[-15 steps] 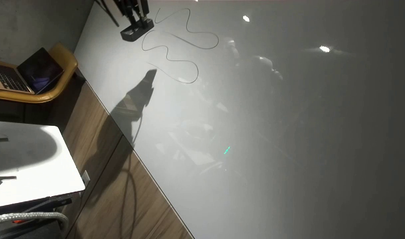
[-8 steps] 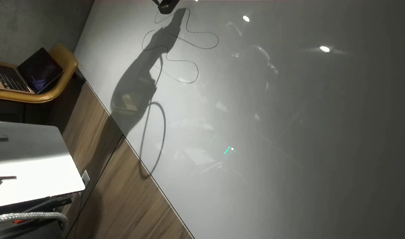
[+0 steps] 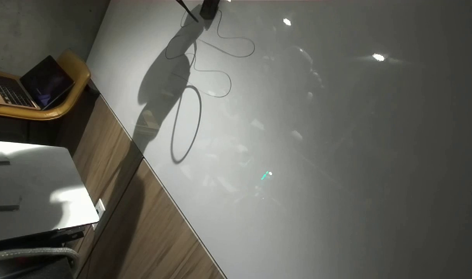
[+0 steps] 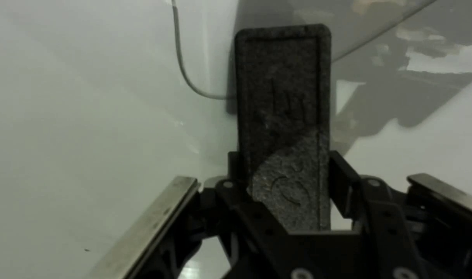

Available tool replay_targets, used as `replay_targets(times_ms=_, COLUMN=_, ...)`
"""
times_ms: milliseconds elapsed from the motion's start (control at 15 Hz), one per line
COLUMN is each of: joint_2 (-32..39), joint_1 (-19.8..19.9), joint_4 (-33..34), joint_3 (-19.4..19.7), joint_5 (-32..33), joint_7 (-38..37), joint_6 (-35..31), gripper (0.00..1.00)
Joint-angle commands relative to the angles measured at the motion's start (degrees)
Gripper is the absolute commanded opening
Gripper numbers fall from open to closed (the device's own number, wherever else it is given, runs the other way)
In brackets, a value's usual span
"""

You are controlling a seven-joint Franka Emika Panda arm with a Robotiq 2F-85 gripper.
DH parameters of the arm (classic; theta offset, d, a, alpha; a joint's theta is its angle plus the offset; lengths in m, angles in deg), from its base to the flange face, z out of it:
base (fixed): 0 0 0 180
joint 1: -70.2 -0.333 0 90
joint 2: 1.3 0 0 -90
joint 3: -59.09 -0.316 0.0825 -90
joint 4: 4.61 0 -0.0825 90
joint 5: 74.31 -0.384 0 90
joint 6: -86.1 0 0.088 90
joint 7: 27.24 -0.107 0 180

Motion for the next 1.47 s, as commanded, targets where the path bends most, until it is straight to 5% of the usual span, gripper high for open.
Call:
replay_targets(times_ms=0, joint_2=5.67, joint_1=5.42, joint_4=0.29, joint_3=-7.95, joint_5=9.38, joint_7=-7.63, joint_6=2.63, gripper=0.29)
replay_targets(times_ms=600, joint_2=13.53, joint_1=16.94, joint_4=-4.38, joint_3=-32.51, joint_5=19.27, joint_7=-12.94, joint_6=12.02, gripper=0.29)
replay_targets(times_ms=1067, joint_2=9.09, joint_1=22.79, joint_4=0.54, joint_3=-36.0, joint_5=14.38, joint_7=-0.32, joint_6=8.15, gripper=0.29)
replay_targets(times_ms=1400, joint_2=4.07, joint_1=31.22, joint_4=3.86, joint_3=-39.94, joint_5=10.2, joint_7=5.85, joint_6=3.68, gripper=0.29)
